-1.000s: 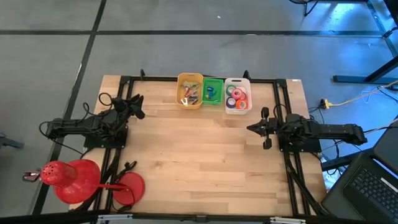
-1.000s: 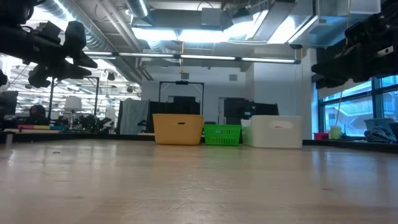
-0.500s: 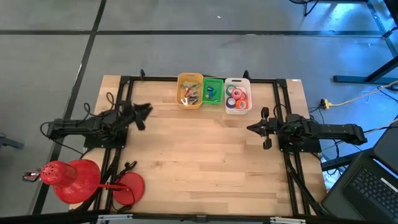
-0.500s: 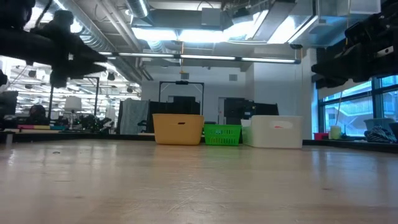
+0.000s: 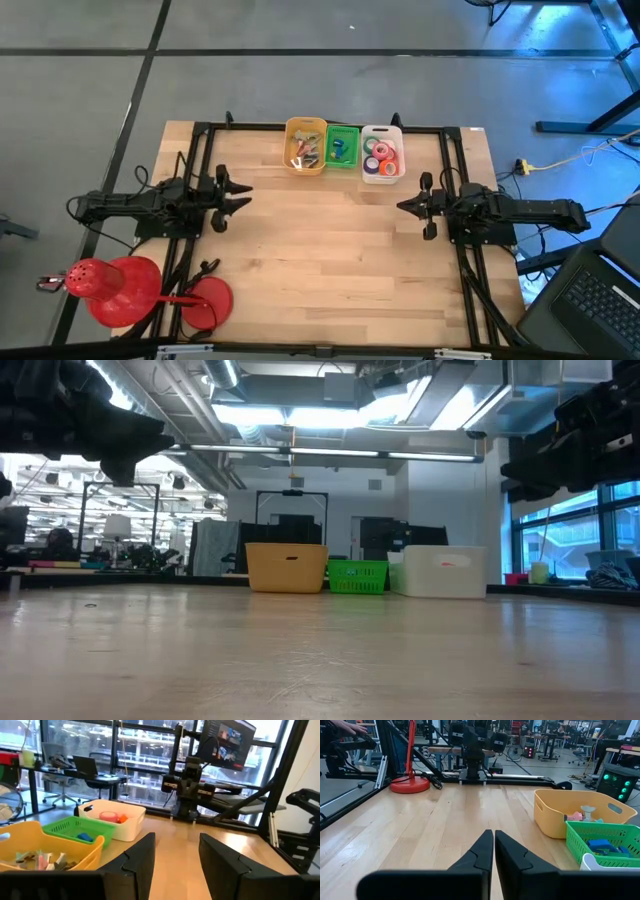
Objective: Pick and place Stapler, Stapler remover, tape
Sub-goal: Return to Home Position
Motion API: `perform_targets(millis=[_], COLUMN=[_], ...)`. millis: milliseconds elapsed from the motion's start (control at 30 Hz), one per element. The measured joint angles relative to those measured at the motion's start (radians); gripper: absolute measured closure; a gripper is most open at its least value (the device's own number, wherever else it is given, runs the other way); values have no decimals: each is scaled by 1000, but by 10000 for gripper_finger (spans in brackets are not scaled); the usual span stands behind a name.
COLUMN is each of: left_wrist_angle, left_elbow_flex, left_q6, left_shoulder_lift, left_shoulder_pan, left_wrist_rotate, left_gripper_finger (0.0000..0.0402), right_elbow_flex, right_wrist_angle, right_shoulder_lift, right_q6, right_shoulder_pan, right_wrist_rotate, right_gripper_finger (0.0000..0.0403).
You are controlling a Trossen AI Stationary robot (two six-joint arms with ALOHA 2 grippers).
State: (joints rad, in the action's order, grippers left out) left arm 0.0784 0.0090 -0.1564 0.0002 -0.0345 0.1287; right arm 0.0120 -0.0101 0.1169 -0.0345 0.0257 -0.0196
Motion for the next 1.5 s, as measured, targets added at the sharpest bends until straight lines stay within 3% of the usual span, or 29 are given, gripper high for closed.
perform_targets(millis=[1500], left_wrist_angle=[0], left_elbow_flex=[0], left_q6=[-22], left_shoulder_lift=[0], left_shoulder_pan=[0], left_wrist_rotate=[8], left_gripper_finger=[258], right_elbow_flex=[0], right_wrist_angle=[0], right_shoulder_lift=[0], right_q6=[0], right_shoulder_pan=[0], right_wrist_rotate=[0], right_gripper_finger=[382])
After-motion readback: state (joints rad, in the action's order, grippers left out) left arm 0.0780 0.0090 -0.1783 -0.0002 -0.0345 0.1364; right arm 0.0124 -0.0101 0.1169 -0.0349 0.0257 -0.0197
